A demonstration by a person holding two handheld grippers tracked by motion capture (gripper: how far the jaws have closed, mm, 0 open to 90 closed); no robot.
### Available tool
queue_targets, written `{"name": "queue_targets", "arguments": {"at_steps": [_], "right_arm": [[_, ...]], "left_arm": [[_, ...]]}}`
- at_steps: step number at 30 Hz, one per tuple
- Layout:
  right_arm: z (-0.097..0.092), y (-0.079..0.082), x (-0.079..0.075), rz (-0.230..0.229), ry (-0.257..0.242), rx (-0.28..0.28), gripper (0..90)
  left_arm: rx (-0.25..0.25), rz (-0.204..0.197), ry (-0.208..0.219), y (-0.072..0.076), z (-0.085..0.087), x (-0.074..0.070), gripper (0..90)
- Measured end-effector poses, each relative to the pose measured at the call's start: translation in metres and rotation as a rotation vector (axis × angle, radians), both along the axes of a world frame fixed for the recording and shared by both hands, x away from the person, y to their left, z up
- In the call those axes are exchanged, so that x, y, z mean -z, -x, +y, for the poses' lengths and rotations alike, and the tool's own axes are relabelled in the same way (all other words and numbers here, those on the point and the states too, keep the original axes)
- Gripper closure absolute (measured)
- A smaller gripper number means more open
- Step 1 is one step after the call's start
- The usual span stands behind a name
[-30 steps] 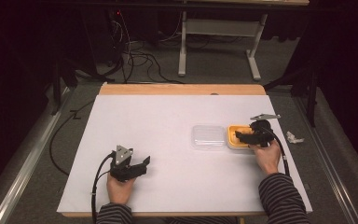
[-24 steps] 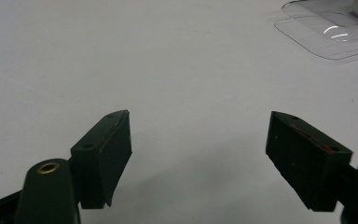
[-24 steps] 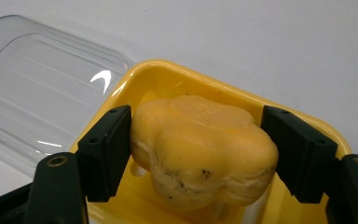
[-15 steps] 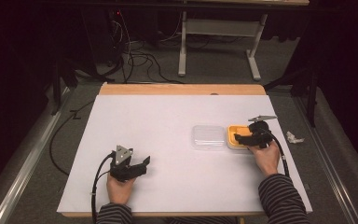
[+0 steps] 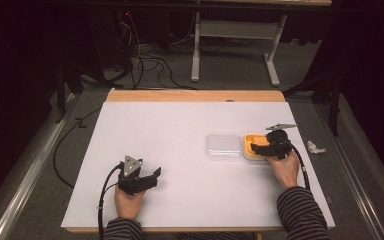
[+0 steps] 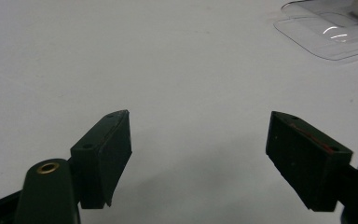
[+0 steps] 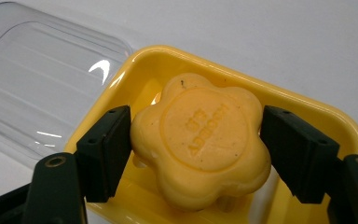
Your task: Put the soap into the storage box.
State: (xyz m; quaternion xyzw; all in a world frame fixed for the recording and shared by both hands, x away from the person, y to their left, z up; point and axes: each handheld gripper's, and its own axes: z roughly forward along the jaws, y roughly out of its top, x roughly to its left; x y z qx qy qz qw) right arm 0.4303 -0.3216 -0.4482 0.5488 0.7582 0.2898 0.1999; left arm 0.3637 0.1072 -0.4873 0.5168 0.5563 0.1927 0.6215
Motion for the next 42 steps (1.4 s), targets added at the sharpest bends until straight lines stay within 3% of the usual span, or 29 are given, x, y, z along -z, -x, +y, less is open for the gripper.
{"name": "queue_targets", "arguments": {"at_steps": [8, 16, 21, 24, 42], "right_arm": [[-0.001, 0.002, -0.002, 0.008, -0.003, -0.006, 24.5], [-0.003, 0.007, -0.007, -0.020, -0.023, -0.018, 23.4], [-0.007, 0.013, -0.013, -0.046, -0.051, -0.022, 24.0], [-0.011, 0.019, -0.017, -0.087, -0.070, -0.012, 27.3], [-0.024, 0.041, -0.036, -0.164, -0.131, 0.002, 30.2]], "left_arm": [[0.001, 0.000, -0.001, 0.000, 0.000, 0.000, 23.0], [0.001, -0.002, -0.002, 0.000, 0.000, 0.000, 22.9], [0.002, -0.002, -0.001, 0.000, 0.000, 0.000, 22.9], [0.002, -0.002, -0.003, 0.000, 0.000, 0.000, 22.9], [0.001, 0.000, 0.000, 0.000, 0.000, 0.000, 22.9]]}}
